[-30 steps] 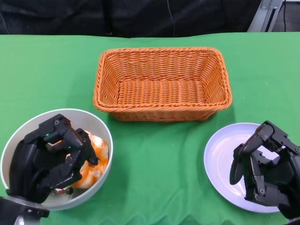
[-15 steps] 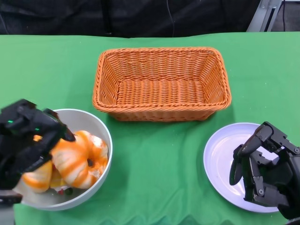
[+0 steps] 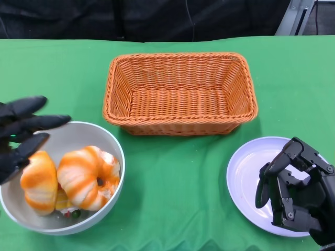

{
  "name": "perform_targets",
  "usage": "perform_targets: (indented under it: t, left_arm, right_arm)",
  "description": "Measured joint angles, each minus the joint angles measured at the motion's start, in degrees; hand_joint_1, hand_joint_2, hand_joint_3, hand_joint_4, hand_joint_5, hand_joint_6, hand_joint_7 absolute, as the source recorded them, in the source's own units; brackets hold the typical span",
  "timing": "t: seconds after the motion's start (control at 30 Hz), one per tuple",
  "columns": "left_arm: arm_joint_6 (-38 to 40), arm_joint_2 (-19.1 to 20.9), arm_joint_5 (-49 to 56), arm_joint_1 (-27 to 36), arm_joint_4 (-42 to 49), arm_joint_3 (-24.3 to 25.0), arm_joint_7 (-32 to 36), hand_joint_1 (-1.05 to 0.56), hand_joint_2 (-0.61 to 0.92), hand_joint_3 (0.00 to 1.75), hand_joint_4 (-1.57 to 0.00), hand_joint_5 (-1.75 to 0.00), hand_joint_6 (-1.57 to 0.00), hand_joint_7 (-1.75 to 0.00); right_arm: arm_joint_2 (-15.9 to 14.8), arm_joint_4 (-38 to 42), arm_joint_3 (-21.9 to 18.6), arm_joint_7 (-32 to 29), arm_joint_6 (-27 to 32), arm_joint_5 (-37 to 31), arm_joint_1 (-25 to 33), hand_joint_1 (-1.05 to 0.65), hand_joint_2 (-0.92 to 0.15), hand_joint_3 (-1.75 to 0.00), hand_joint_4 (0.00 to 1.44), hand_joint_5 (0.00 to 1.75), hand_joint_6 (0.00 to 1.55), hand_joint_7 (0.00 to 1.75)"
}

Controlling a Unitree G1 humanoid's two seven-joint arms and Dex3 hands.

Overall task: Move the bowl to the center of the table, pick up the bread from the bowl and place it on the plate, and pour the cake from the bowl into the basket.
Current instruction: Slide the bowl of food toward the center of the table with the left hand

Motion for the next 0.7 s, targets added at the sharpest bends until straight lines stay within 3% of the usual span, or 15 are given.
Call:
perform_targets:
  t: [0.3, 0.7]
  left_arm:
    - [-4.0, 5.5, 6.6, -2.6, 9.9, 2.4, 2.3, -0.51, 0.92, 0.12, -0.54, 0.0, -0.54, 0.0]
    - [-6.3, 9.8, 12.6, -5.4, 20.1, 2.2, 6.0, -0.55, 0.92, 0.18, -0.5, -0.01, -0.46, 0.0]
  right_arm:
    - [0.0, 0.1, 0.0, 0.0, 0.0, 0.0, 0.0, -0.13, -0.52, -1.29, 0.8, 1.75, 0.6, 1.64]
    - [0.0, 0.8, 0.1, 0.2, 0.0, -0.1, 0.0, -0.13, -0.53, -1.26, 0.8, 1.75, 0.59, 1.64]
